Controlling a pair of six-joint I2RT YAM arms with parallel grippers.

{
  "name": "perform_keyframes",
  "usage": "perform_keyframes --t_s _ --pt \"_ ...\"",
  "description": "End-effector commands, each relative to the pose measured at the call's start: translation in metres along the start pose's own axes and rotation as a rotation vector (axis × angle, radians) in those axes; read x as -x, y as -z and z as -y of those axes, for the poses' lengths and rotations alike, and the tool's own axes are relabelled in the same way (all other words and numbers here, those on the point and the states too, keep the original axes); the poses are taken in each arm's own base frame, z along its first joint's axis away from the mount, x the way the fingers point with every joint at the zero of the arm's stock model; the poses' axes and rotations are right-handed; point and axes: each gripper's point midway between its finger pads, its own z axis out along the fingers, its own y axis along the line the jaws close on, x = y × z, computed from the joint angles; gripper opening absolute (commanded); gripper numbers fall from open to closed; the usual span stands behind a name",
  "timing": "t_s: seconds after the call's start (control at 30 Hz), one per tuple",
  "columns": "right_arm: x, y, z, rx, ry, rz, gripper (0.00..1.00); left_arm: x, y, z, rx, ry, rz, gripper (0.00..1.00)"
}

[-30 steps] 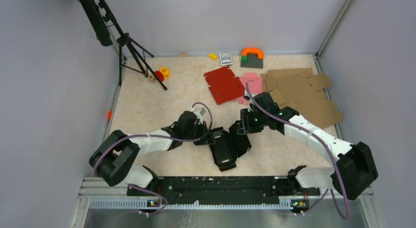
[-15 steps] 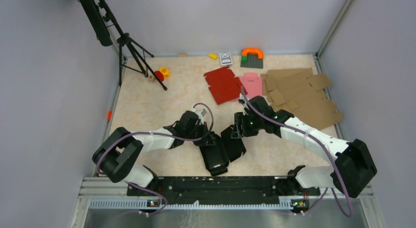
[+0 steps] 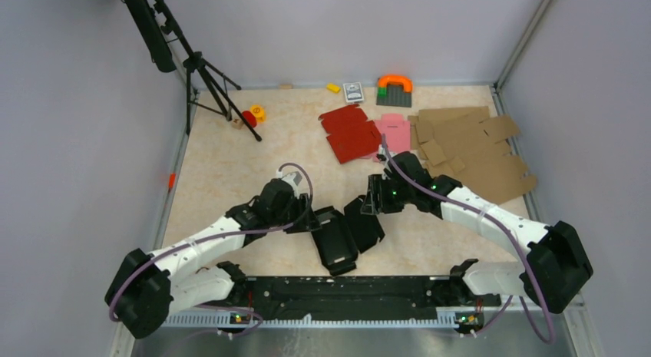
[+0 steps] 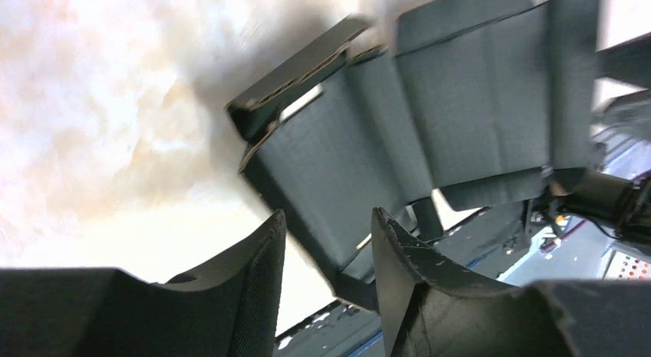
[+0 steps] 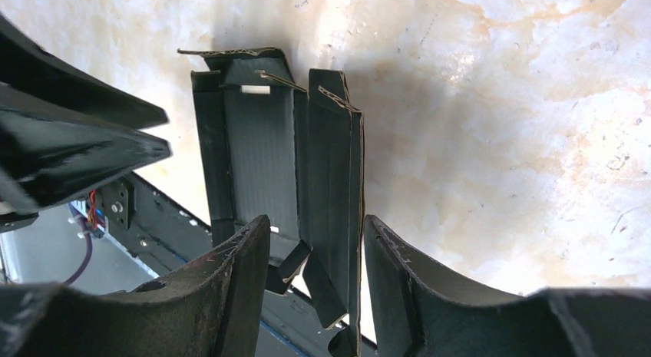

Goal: Fold the paper box
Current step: Fold the paper box at the center of the board.

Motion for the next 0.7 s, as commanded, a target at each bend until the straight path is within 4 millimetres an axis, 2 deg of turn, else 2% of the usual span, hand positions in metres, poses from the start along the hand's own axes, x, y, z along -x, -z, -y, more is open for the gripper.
perform_keyframes --t_s 0.0,0.17,0.33,0.57,0.67 --pt "0.008 0.0 -0.011 0.045 0.003 0.037 0.48 -0.039 -0.009 -0.034 0.091 0.103 -0.106 0.46" --pt "0.005 0.003 -0.02 0.095 -0.002 0.021 0.47 -0.047 -0.028 -0.033 0.043 0.137 -0.129 0.3" --pt "-0.006 -0.001 -0.03 0.113 0.004 -0.02 0.45 -0.04 -0.032 -0.024 0.003 0.13 -0.11 0.09" --pt "-0.016 -0.005 -0.064 0.156 0.042 -0.03 0.45 -0.04 -0.036 -0.024 -0.002 0.132 -0.114 0.02" --pt "-0.017 -0.009 -0.063 0.1 0.055 -0.03 0.48 -0.039 -0.037 -0.022 -0.009 0.142 -0.107 0.02"
